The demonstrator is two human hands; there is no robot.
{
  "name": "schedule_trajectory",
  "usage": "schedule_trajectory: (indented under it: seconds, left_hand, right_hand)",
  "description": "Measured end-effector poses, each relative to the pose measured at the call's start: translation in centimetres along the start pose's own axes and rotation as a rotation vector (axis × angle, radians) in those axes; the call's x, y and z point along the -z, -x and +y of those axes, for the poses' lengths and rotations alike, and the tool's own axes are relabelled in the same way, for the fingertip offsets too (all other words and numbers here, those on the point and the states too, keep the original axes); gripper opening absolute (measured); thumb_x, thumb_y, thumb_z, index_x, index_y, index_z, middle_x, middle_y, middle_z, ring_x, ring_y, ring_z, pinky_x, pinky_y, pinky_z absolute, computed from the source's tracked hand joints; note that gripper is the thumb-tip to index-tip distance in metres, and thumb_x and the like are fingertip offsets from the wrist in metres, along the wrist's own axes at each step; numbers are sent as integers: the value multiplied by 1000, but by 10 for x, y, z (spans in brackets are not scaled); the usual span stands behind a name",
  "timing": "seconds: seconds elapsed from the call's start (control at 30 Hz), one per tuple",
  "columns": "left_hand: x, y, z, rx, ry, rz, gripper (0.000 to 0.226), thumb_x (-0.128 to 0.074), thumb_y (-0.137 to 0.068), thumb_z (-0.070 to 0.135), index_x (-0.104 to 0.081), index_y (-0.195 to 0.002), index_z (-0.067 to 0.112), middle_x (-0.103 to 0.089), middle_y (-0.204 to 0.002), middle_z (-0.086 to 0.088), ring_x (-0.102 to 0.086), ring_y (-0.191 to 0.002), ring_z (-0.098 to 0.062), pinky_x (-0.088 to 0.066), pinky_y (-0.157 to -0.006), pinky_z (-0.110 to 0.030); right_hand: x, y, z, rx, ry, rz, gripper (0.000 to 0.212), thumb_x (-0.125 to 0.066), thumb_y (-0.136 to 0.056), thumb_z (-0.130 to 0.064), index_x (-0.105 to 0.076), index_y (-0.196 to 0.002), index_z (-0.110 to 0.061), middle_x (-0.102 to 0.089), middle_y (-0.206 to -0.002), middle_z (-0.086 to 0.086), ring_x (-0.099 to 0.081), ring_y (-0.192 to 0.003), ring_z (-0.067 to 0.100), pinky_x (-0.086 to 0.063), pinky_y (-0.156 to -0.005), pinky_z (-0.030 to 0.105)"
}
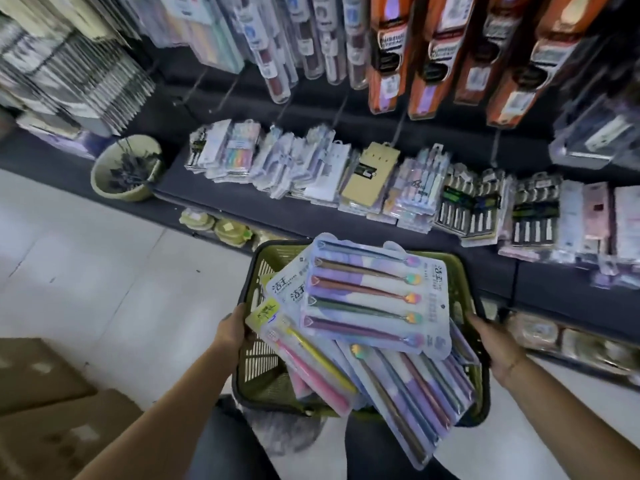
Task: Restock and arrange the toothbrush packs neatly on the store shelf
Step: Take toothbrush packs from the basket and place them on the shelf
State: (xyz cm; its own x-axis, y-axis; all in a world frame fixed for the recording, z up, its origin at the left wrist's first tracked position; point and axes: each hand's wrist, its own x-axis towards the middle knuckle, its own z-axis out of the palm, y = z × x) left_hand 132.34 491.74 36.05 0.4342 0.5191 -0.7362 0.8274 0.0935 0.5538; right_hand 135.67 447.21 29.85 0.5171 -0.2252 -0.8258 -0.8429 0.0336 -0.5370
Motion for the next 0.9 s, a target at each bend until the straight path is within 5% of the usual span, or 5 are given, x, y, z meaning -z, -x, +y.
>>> schedule_trajectory:
  seconds: [0.27,0.4,0.7,0.9]
  left_hand:
    - [14,-100,36,35,-74,-125,38,-46,-96,35,-61,-77,7,-57,-71,-17,-52,-67,-28,-42,-65,-39]
    - [26,-154,52,62,-172,-198,35,-41,-97,31,-55,-74,8,-51,-67,-14,-47,-59,-25,-36,-55,-33]
    - [28,-270,30,65,-230,-261,45,-42,-101,41,-62,-79,7,-57,-74,-17,-52,-63,-28,-42,-59,-35]
    - [7,-345,-20,60,-255,-265,54,-39,-102,49,-66,-84,5,-66,-73,-17,-60,-63,-30,-46,-58,-33]
  right_hand:
    - [-74,-4,10,21,-119,211,44,-65,-90,-44,-66,-107,-4,-69,-94,23,-66,-87,40,-51,-78,45]
    - [-121,-4,30,-49,-213,309,39,-64,-92,-41,-65,-96,-2,-65,-80,18,-58,-74,31,-45,-72,41]
    - [-208,-49,79,-125,-264,336,29,-60,-96,-34,-61,-87,-6,-64,-79,13,-53,-65,26,-43,-62,31]
    - [-237,-110,118,-146,-233,310,33,-59,-97,-34,-60,-102,-1,-63,-82,14,-55,-65,26,-47,-64,33]
